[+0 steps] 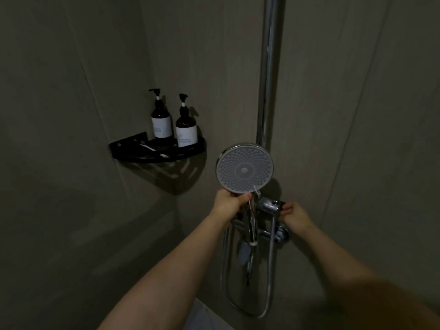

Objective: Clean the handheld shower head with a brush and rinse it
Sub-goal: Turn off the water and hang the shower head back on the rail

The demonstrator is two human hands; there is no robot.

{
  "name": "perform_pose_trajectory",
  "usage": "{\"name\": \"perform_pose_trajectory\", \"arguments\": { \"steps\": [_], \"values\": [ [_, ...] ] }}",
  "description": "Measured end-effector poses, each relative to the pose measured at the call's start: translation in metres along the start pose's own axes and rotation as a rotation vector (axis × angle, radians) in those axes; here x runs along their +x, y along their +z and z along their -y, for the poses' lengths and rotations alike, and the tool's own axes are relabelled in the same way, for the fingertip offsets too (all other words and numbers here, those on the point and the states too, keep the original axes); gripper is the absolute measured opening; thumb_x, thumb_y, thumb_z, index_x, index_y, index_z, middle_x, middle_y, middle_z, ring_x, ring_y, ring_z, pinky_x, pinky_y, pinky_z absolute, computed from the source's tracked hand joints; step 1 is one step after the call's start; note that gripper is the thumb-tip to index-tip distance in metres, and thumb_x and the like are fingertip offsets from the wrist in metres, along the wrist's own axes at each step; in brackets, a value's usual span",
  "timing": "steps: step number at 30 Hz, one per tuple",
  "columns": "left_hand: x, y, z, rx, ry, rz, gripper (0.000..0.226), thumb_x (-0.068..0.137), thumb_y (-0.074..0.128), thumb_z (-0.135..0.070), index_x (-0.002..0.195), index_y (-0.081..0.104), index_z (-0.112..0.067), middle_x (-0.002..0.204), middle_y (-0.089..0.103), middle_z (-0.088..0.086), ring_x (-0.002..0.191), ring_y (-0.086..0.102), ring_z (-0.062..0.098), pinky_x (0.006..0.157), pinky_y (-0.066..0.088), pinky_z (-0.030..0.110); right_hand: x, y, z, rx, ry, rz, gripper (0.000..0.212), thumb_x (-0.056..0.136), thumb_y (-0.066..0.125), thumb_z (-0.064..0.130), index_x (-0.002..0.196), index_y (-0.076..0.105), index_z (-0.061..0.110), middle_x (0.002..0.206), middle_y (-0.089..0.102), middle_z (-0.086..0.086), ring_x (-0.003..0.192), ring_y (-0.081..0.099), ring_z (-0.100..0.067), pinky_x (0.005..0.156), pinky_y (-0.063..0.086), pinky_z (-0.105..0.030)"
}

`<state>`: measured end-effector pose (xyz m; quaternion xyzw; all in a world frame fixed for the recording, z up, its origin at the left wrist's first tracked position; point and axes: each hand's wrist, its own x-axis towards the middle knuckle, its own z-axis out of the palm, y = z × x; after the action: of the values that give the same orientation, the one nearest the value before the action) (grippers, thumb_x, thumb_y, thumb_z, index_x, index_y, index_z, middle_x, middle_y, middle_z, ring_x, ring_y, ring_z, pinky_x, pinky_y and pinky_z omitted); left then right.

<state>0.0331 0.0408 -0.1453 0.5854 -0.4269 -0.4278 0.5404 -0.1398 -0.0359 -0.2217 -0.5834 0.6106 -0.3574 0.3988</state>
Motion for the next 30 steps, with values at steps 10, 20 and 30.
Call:
{"name": "perform_pose_trajectory", "arguments": {
  "steps": [10, 20, 30],
  "values": [
    [0.007, 0.001, 0.008, -0.028, 0.019, 0.003, 0.013, 0.082, 0.063, 0.0, 0.09, 0.063, -0.01, 0.096, 0.065, 0.008, 0.088, 0.063, 0.022, 0.085, 0.052, 0.036, 0.003, 0.04, -0.035, 0.095, 0.023, -0.002, 0.014, 0.087, 0.055, -0.003, 0.075, 0.063, -0.004, 0.064, 0.056, -0.012, 0.062, 0.05, -0.02, 0.048, 0.037, -0.018],
    [0.001, -0.007, 0.004, -0.004, 0.062, -0.007, 0.028, 0.084, 0.06, 0.003, 0.112, 0.059, 0.005, 0.098, 0.062, 0.009, 0.082, 0.061, 0.018, 0.062, 0.054, 0.017, -0.017, 0.043, -0.02, 0.329, -0.024, -0.154, 0.032, 0.088, 0.038, -0.016, 0.071, 0.053, 0.005, 0.063, 0.048, -0.004, 0.045, 0.052, 0.001, 0.042, 0.035, 0.001],
    [-0.002, -0.008, 0.003, -0.052, 0.036, -0.004, 0.028, 0.084, 0.061, 0.002, 0.111, 0.059, 0.005, 0.106, 0.064, 0.015, 0.095, 0.061, 0.025, 0.078, 0.054, 0.03, -0.02, 0.035, -0.009, 0.534, 0.049, -0.081, 0.044, 0.085, 0.051, -0.009, 0.11, 0.043, 0.027, 0.08, 0.053, -0.006, 0.059, 0.047, -0.015, 0.047, 0.042, -0.02]
  ]
}}
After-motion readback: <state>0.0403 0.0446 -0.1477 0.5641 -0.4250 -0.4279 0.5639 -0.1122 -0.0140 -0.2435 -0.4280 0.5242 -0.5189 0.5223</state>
